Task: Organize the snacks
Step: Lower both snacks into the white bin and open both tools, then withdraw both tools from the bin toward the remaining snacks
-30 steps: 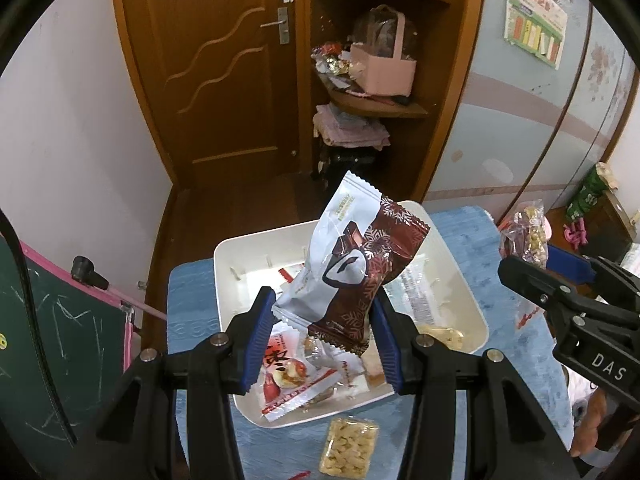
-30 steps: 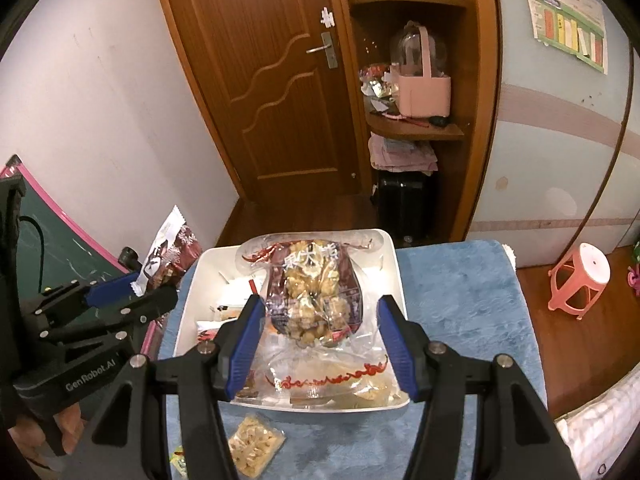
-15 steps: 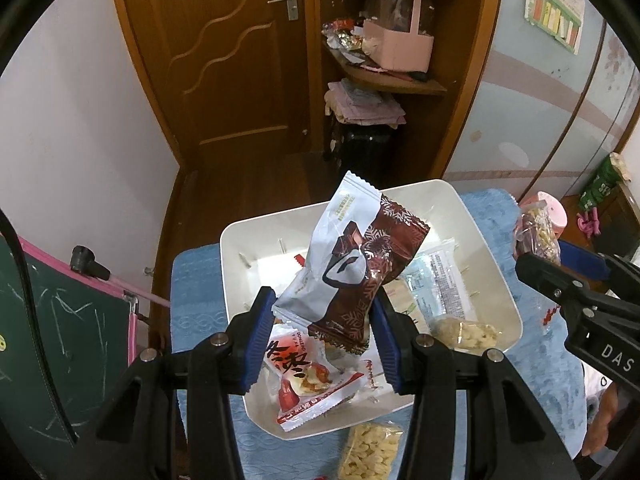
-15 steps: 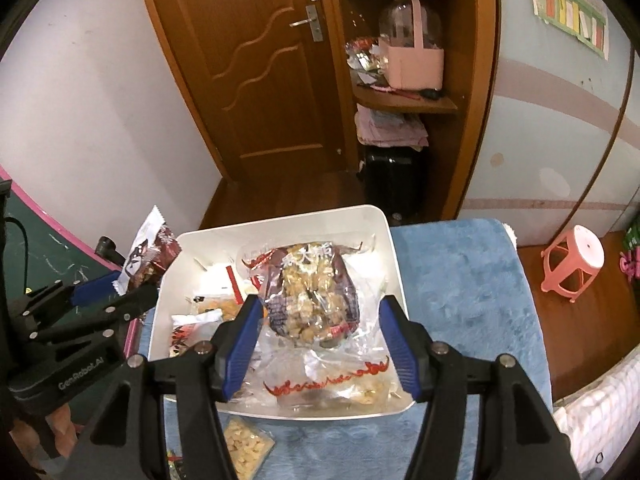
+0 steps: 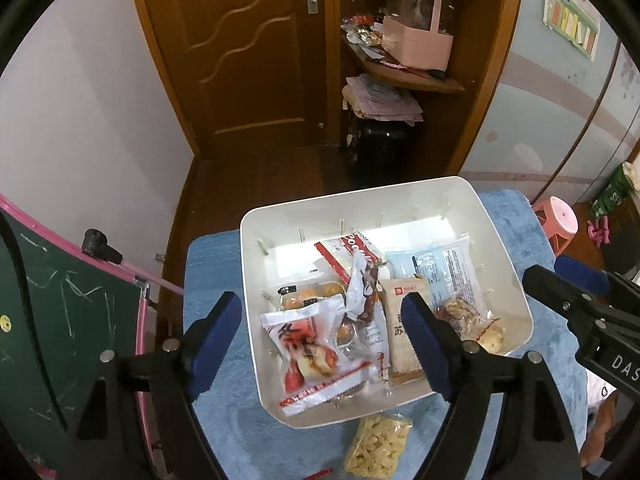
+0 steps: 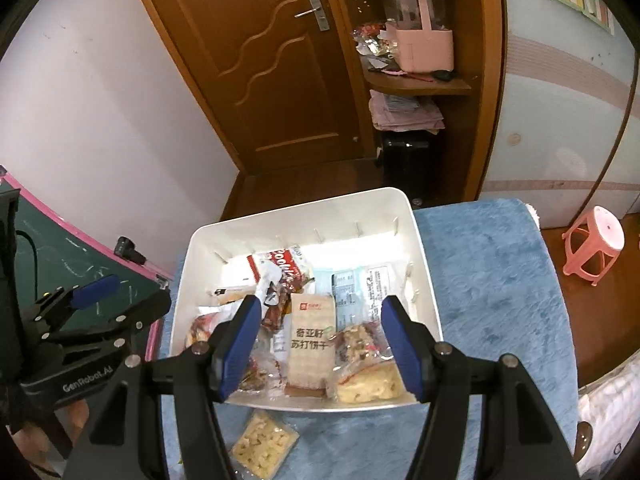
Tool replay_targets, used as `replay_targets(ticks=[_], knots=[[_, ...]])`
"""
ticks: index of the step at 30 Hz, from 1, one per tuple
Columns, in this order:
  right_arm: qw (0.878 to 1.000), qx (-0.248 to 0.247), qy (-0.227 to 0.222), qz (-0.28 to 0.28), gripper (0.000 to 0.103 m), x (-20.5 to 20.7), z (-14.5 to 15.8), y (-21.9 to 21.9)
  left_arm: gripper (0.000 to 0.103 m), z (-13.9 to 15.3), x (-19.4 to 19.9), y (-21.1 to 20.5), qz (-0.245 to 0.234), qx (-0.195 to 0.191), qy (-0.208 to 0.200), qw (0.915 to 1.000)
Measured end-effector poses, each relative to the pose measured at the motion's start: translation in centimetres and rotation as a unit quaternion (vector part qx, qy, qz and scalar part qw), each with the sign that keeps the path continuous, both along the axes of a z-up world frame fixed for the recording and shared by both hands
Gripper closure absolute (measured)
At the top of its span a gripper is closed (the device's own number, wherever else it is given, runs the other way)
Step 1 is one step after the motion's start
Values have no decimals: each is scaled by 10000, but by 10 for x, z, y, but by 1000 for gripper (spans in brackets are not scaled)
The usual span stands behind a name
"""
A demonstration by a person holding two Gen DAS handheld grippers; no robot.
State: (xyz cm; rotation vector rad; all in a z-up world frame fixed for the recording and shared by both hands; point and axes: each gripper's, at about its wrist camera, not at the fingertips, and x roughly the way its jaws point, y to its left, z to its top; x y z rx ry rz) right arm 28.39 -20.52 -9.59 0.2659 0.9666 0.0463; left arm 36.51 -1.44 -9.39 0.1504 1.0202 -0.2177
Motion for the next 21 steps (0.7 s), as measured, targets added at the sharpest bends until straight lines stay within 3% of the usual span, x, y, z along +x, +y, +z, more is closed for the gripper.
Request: replay_targets(ticks=[14, 21], knots=[[9996, -93, -254, 29, 40, -50, 19, 2, 22, 28, -44, 1, -45, -86, -243, 9997], [9992, -43, -379, 117, 40, -85, 32, -7, 22, 48, -88, 1, 79, -114, -461, 9988]])
